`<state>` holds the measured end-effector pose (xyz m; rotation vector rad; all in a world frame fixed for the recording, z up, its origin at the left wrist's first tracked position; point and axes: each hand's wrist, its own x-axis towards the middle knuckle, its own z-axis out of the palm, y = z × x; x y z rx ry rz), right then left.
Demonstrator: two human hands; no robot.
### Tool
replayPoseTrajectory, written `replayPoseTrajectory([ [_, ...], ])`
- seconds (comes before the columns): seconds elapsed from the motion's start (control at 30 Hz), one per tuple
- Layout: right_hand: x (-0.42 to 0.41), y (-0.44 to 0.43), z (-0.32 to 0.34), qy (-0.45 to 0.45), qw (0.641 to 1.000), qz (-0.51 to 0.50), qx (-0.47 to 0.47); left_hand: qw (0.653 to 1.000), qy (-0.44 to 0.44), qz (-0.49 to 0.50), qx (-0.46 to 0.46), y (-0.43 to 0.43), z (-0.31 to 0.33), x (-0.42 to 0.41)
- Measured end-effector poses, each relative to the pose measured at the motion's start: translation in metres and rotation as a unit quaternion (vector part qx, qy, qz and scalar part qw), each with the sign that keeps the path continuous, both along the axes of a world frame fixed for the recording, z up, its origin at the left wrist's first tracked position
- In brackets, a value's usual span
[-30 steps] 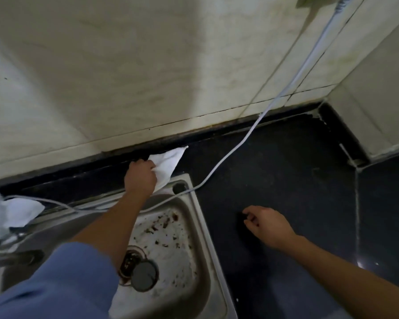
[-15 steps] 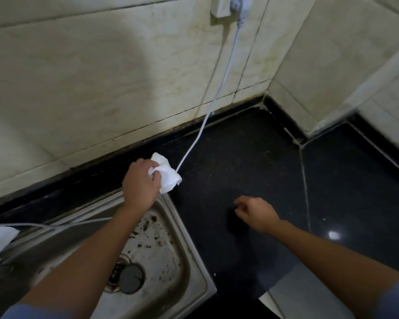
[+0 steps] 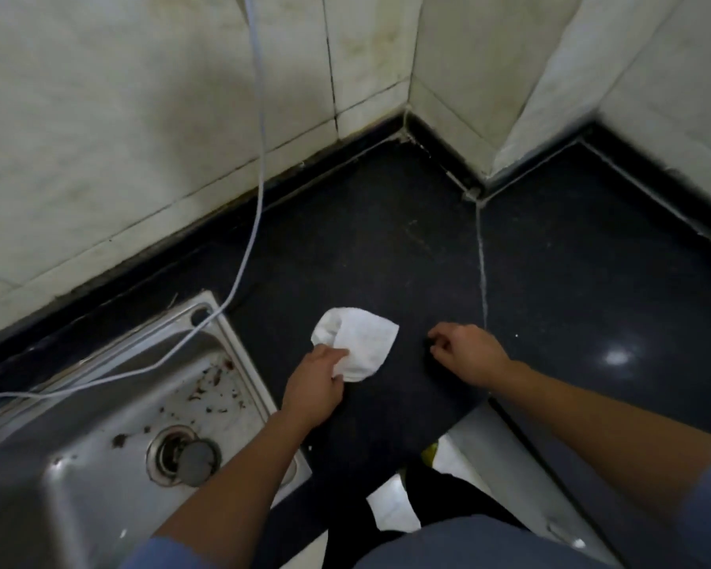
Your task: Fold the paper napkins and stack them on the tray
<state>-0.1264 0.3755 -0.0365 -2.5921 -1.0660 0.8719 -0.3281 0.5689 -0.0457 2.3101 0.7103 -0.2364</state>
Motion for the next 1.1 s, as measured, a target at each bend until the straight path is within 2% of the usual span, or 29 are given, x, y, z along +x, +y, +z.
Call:
replayPoseTrajectory([
  [0.1, 0.004, 0.001, -0.008, -0.020, 0.998, 0.060, 0.014, 0.995, -0.043, 0.077, 0.048, -0.014, 0.002, -0.006],
  [0.2, -0.005, 0.020, -0.014, -0.068, 0.984, 0.149, 0.071, 0.982, -0.073, 0.133, 0.113, -0.025, 0.010, -0.015],
  [0.33, -0.018, 0.056, -0.025, -0.081, 0.975, 0.187, 0.092, 0.982, -0.046, 0.127, 0.135, -0.040, 0.012, -0.026],
  [0.43, -0.020, 0.068, -0.024, -0.024, 0.980, 0.134, 0.146, 0.986, -0.021, 0.089, 0.142, -0.044, 0.011, -0.026],
  [0.53, -0.022, 0.063, -0.008, 0.087, 0.979, 0.045, 0.177, 0.989, 0.023, 0.068, 0.133, -0.036, 0.008, -0.018],
  [0.7, -0.016, 0.032, 0.012, 0.233, 0.945, -0.104, 0.204, 0.986, 0.083, 0.005, 0.147, -0.030, -0.007, -0.003],
  [0.83, -0.008, 0.001, 0.024, 0.293, 0.924, -0.170, 0.180, 0.984, 0.049, -0.034, 0.168, -0.037, -0.015, 0.006],
  [0.97, -0.003, -0.019, 0.025, 0.311, 0.920, -0.186, 0.148, 0.994, -0.029, -0.055, 0.085, -0.050, -0.010, 0.025],
  [1.03, -0.002, -0.023, 0.026, 0.322, 0.913, -0.200, 0.151, 0.994, -0.017, -0.090, 0.063, -0.058, -0.010, 0.035],
  [1.1, 0.000, -0.025, 0.028, 0.340, 0.902, -0.215, 0.154, 0.990, -0.014, -0.116, 0.079, -0.064, -0.013, 0.040],
])
